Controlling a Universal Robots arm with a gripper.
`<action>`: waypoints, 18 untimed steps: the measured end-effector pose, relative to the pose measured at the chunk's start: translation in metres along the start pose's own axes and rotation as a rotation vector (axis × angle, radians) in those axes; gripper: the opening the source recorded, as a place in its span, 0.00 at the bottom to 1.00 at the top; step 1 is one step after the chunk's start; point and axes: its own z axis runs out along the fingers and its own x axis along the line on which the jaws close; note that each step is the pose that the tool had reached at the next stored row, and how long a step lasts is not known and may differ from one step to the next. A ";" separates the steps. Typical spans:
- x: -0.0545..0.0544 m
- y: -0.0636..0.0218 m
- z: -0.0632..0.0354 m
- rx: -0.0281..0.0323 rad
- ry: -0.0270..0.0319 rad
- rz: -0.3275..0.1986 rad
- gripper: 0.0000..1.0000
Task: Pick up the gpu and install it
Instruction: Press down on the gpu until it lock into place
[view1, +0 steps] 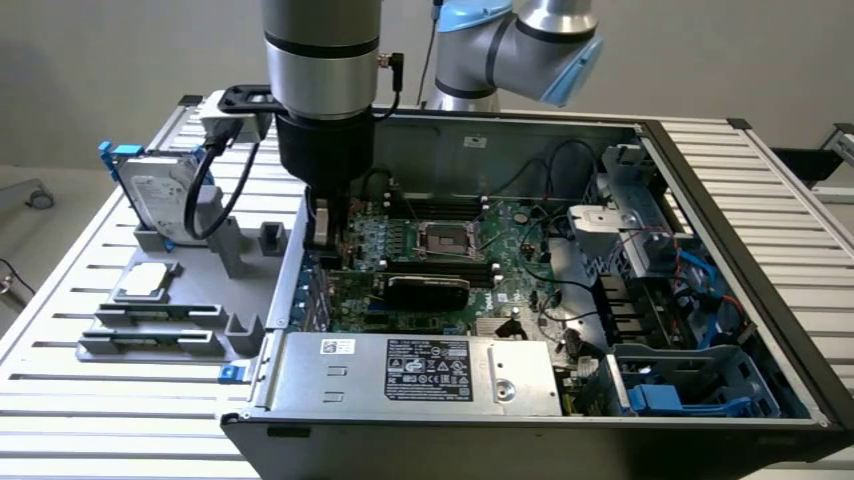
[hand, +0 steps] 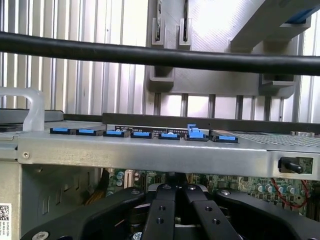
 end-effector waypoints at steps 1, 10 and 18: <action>0.000 0.0000 0.0002 0.0003 -0.0006 0.004 0.11; 0.000 0.0006 -0.0101 -0.0025 -0.0011 0.010 0.11; 0.000 0.0005 -0.0107 -0.0020 -0.0004 0.010 0.11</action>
